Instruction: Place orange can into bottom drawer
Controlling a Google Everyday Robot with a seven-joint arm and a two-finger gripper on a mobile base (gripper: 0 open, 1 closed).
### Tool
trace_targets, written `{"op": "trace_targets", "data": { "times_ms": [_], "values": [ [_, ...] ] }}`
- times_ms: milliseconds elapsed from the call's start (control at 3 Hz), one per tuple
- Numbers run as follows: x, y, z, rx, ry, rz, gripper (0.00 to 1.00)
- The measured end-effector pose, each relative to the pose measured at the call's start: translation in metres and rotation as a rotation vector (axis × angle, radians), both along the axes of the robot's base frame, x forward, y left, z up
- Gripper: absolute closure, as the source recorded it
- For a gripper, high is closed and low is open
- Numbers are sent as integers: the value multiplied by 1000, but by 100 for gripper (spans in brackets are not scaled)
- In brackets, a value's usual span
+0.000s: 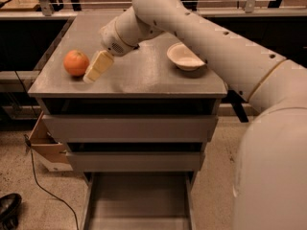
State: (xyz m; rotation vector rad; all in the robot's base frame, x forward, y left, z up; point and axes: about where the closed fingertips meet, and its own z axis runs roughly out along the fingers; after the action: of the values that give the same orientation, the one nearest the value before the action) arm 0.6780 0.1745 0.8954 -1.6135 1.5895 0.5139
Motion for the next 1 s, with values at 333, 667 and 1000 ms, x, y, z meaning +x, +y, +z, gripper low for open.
{"op": "trace_targets", "data": {
  "times_ms": [333,667,1000],
  "values": [
    [20,26,-9,71,30,-9,0],
    [31,51,-23,120,75,-8,0],
    [32,66,-39,156,119,-8,19]
  ]
}}
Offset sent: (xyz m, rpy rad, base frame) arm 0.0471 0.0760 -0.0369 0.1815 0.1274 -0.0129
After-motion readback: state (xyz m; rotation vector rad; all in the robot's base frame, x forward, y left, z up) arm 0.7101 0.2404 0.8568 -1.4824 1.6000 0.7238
